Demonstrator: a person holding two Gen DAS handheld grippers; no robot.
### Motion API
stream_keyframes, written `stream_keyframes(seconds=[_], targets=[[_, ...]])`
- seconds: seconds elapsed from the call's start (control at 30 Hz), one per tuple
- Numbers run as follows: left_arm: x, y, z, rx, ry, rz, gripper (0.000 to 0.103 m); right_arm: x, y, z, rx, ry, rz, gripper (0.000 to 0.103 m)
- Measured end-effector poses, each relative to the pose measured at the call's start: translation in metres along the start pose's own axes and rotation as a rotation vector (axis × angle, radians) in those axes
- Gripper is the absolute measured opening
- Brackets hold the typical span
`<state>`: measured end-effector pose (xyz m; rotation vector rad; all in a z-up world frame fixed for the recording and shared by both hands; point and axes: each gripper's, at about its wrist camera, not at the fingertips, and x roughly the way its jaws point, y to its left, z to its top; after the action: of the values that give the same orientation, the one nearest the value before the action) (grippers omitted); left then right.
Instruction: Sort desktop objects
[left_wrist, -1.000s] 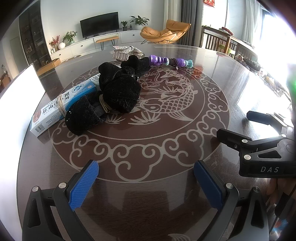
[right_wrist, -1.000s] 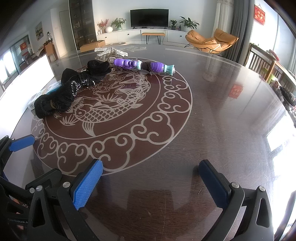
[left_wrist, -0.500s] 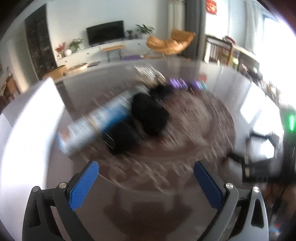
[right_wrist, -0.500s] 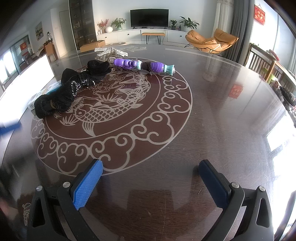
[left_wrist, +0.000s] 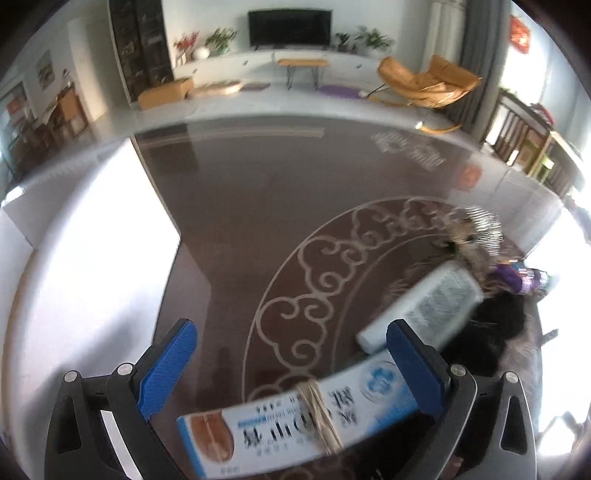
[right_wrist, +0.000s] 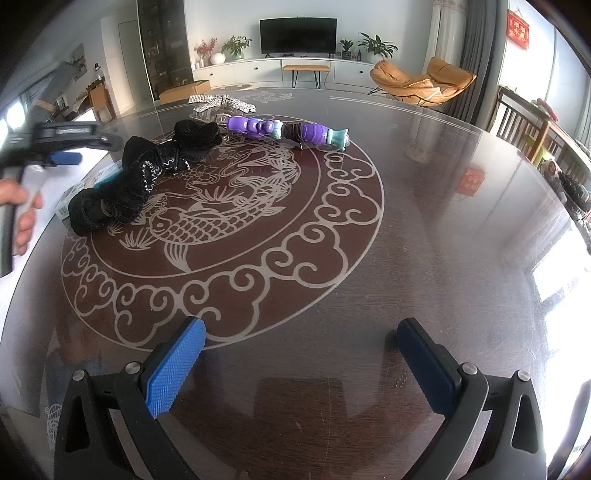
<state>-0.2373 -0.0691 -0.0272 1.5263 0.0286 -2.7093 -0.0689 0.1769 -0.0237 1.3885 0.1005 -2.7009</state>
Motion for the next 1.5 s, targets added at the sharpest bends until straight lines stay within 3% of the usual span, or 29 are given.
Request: stream_keyframes(seconds=[0.13, 0.3, 0.6, 1.07, 1.4, 1.5], targets=[[0.01, 0.004, -0.014, -0.05, 0.045, -0.07, 0.103, 0.0, 0.0, 0.0, 0.0, 0.0, 0.0, 0.103], [-0.007, -0.021, -0.055, 0.094, 0.027, -0.047, 0.103, 0.0, 0.0, 0.0, 0.0, 0.0, 0.0, 0.103], [-0.046, -0.048, -0.118, 0.188, 0.041, -0.104, 0.103, 0.0, 0.0, 0.0, 0.0, 0.0, 0.0, 0.103], [-0.062, -0.045, -0.141, 0.249, 0.038, -0.142, 0.103, 0.0, 0.0, 0.0, 0.0, 0.0, 0.0, 0.103], [-0.06, -0.045, -0.142, 0.25, 0.025, -0.145, 0.103, 0.0, 0.0, 0.0, 0.0, 0.0, 0.0, 0.103], [-0.069, -0.039, -0.143, 0.218, 0.023, -0.188, 0.103, 0.0, 0.001, 0.0, 0.0, 0.0, 0.0, 0.103]])
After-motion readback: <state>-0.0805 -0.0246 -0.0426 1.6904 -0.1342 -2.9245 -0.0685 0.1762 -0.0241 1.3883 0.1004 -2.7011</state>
